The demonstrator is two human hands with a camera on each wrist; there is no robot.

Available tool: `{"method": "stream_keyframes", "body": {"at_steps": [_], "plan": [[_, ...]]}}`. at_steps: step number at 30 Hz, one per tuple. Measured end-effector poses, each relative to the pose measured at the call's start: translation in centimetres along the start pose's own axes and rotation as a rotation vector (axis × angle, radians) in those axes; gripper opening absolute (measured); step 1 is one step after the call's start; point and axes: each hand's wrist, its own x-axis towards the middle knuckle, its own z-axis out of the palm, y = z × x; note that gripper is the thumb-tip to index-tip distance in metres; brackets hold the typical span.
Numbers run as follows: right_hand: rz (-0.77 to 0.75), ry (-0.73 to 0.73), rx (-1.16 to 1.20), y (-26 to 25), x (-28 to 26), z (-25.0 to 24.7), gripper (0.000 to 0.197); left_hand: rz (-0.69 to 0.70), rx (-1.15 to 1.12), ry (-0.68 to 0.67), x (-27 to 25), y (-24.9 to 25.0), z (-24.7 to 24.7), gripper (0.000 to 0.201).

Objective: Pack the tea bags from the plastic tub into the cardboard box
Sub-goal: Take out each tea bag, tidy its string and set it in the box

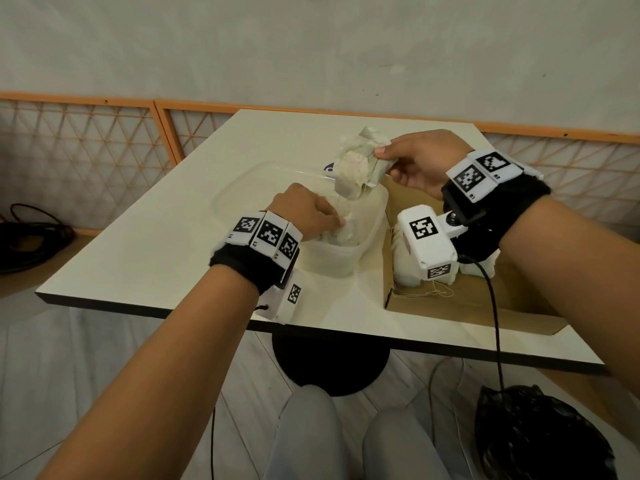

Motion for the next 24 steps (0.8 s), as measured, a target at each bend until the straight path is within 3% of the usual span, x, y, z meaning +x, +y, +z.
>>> {"method": "stream_keyframes", "body": {"at_steps": [1,5,9,14,20,22,24], "plan": [[-0.004,-0.005,0.016,-0.3,0.0,-0.4,0.007,-0.014,-0.015,0.005,0.2,-0.1,0.1,0.015],[-0.022,-0.016,0.038,-0.7,-0.4,-2.4,0.008,-0.054,-0.054,0.008,1.1,-0.4,0.3,0.027],[-0.015,0.047,0.12,-0.7,-0.8,-4.1,0.006,-0.083,0.028,0.014,1.5,-0.3,0.1,0.018],[-0.004,0.06,0.15,-0.6,-1.6,-6.3,0.008,-0.14,0.137,0.106,2.1,-0.7,0.0,0.03],[0.019,0.178,0.243,0.0,-3.4,-10.8,0.01,-0.16,0.178,0.133,2.2,-0.5,-0.8,0.028],[0.037,0.183,0.229,0.5,-3.8,-11.7,0.008,-0.131,0.129,0.239,1.6,0.6,-1.2,0.033],[0.052,0.185,0.23,1.0,-4.1,-12.2,0.005,0.017,0.044,0.419,0.7,2.3,-1.4,0.035]]}}
